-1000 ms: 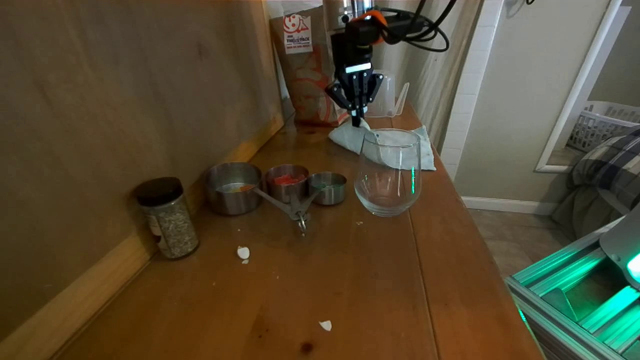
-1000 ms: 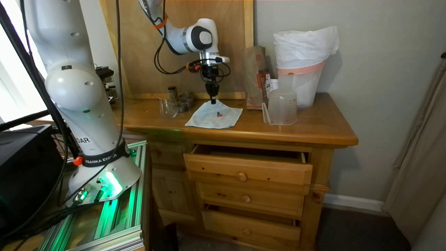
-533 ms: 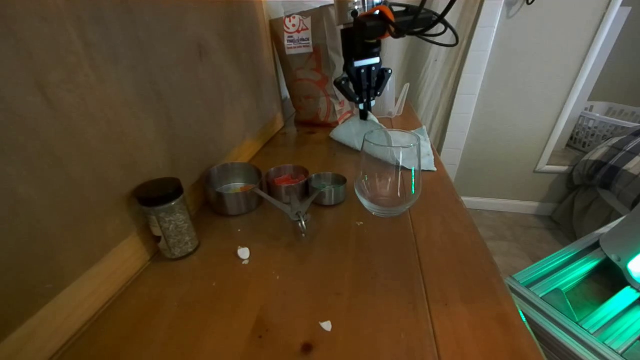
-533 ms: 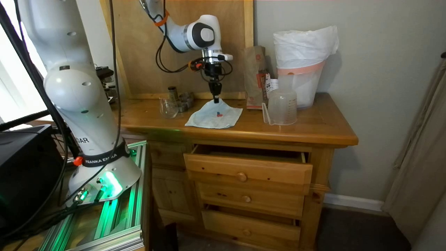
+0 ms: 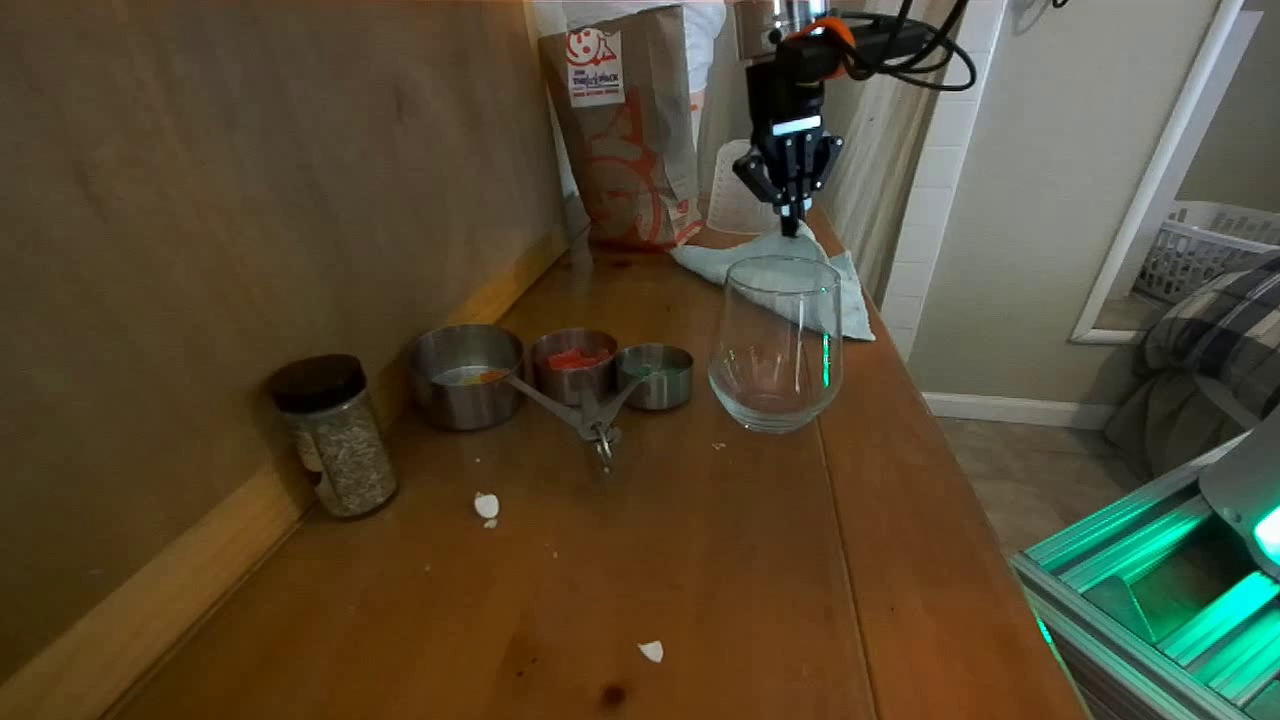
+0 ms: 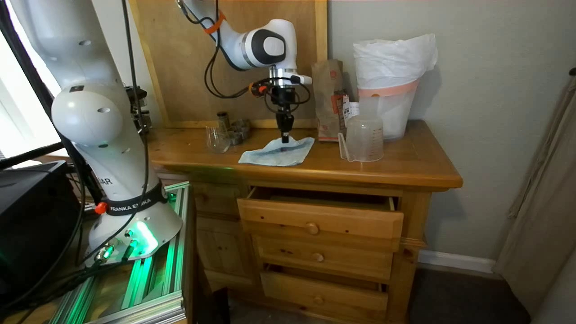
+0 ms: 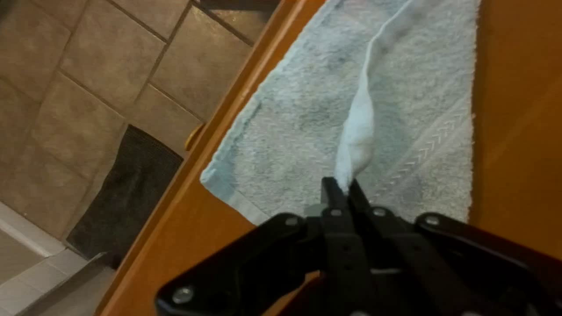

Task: Put the orange and blue object on top of the napkin then fold the napkin into a triangle twice.

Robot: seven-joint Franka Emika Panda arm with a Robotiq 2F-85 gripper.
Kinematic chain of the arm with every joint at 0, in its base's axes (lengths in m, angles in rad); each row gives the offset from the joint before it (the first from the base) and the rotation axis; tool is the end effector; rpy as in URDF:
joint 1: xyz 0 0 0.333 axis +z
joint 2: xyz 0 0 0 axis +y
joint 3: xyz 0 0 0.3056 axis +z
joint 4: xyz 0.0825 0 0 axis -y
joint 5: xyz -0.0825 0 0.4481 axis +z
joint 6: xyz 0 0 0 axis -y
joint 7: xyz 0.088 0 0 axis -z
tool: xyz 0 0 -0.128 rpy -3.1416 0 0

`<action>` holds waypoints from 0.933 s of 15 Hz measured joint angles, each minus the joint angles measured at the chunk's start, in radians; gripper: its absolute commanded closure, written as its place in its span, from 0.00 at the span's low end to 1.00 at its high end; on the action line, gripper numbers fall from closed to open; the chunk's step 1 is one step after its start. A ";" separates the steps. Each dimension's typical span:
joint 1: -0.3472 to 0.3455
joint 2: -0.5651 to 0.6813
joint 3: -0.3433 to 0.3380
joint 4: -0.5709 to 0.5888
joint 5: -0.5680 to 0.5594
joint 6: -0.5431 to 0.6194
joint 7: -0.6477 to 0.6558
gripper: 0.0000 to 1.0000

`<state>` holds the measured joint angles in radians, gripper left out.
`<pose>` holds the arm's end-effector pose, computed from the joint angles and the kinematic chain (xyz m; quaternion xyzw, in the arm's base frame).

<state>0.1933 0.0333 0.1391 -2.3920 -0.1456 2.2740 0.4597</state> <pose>0.4906 0.1637 0.2125 0.9959 -0.0121 -0.0502 0.0746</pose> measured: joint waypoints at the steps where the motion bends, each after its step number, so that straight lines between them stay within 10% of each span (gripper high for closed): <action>1: -0.016 -0.003 -0.009 -0.007 0.000 0.000 -0.019 0.98; 11: -0.057 0.001 -0.026 -0.018 0.001 0.000 -0.076 0.96; 14: -0.057 0.013 -0.026 -0.020 0.000 0.001 -0.076 0.63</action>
<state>0.1364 0.0467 0.1129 -2.4120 -0.1454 2.2745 0.3839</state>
